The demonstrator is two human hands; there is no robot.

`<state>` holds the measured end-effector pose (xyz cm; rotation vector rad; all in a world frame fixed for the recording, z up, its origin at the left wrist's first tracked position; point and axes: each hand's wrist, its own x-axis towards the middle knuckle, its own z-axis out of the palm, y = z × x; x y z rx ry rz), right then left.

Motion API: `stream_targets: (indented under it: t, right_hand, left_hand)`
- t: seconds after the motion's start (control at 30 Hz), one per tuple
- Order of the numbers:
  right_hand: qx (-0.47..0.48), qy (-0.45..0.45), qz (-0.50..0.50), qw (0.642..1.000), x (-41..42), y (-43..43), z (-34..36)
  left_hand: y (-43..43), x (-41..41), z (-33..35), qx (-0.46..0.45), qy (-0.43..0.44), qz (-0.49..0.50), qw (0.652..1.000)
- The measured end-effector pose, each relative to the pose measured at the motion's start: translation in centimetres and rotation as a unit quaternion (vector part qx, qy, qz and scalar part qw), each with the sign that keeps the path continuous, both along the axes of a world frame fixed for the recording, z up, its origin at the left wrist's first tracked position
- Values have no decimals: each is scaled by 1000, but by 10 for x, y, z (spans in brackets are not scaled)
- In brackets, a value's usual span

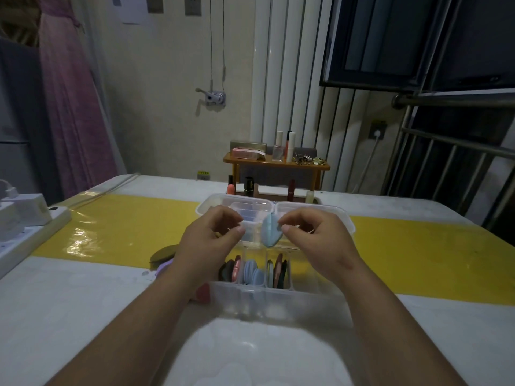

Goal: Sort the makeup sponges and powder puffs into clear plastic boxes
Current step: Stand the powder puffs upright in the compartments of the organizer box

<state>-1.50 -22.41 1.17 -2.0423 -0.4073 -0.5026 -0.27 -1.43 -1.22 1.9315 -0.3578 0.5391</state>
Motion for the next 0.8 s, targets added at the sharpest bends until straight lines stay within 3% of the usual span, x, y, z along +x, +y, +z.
stream_targets:
  t: [0.2, 0.4, 0.6, 0.8]
  right_hand:
    - [10, -7, -49, 999, 3, -6, 1]
    - [-32, 37, -87, 995, 3, -12, 3]
    - [-159, 166, -79, 970, 1, -10, 3]
    - [-226, 199, -98, 948, -3, -7, 7]
  left_hand:
    - [1, 1, -2, 82, 21, -9, 996]
    - [1, 1, -2, 86, 34, -10, 996]
    - [1, 1, -1, 84, 44, -10, 995]
    - [1, 0, -1, 81, 41, -15, 996]
